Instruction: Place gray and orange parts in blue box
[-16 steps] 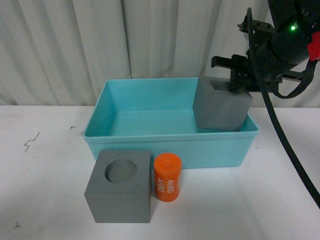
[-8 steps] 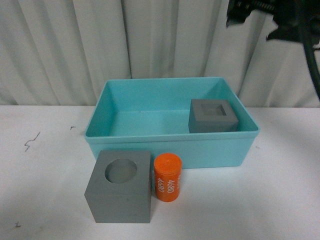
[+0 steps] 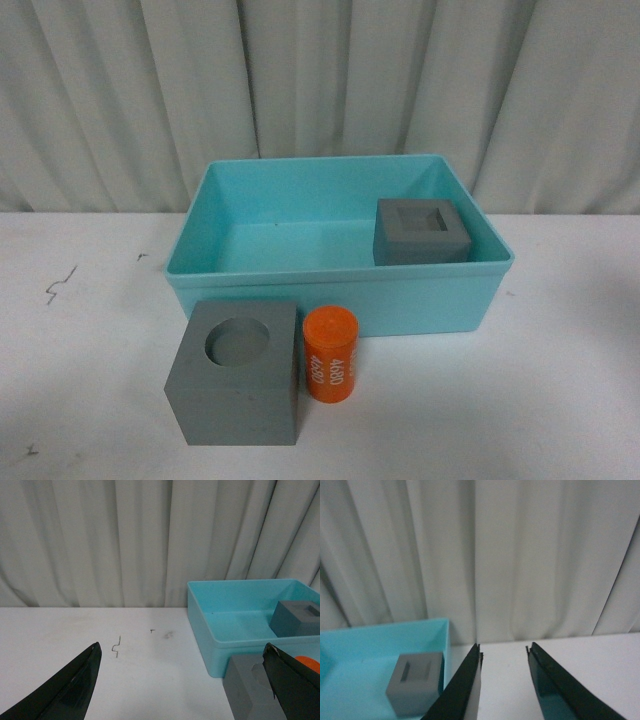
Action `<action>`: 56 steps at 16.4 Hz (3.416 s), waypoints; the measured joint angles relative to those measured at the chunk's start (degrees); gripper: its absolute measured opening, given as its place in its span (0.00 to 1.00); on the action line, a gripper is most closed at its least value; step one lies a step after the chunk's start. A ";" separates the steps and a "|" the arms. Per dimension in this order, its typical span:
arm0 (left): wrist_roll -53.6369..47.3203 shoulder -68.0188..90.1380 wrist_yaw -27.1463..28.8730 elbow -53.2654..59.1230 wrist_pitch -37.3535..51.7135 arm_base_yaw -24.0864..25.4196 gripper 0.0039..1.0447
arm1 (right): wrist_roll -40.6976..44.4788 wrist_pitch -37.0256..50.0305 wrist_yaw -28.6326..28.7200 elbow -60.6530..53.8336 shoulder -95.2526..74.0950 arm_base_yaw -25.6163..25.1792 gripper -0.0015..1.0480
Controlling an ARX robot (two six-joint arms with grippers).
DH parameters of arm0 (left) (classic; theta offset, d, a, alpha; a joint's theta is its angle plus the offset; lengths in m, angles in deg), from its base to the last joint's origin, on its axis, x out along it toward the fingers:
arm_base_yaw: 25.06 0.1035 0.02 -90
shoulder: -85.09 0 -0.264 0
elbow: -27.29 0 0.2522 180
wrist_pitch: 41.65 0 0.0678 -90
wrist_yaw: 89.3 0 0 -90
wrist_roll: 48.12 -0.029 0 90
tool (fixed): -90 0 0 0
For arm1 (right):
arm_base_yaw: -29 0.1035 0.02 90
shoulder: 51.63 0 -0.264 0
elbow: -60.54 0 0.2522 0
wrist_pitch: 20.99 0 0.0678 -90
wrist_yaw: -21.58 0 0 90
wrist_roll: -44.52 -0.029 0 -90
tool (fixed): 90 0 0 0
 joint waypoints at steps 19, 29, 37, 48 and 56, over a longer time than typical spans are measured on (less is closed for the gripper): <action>0.00 0.00 0.04 0.00 0.00 0.00 0.94 | 1.18 -14.01 8.68 -24.55 38.71 -8.11 0.02; 0.00 0.00 0.04 0.00 0.02 0.00 0.94 | 1.18 -24.59 8.68 -24.55 49.11 -8.11 0.02; 0.00 0.00 0.04 0.00 0.02 0.00 0.94 | 1.18 -27.78 8.68 -24.55 52.46 -8.11 0.02; 10.86 17.75 -2.08 -10.69 -15.12 -1.97 0.94 | 1.20 -40.30 8.74 -24.52 64.37 -8.11 0.93; 18.78 71.14 -6.43 -28.65 13.53 -13.62 0.94 | 1.20 -40.30 8.70 -24.52 64.37 -8.11 0.94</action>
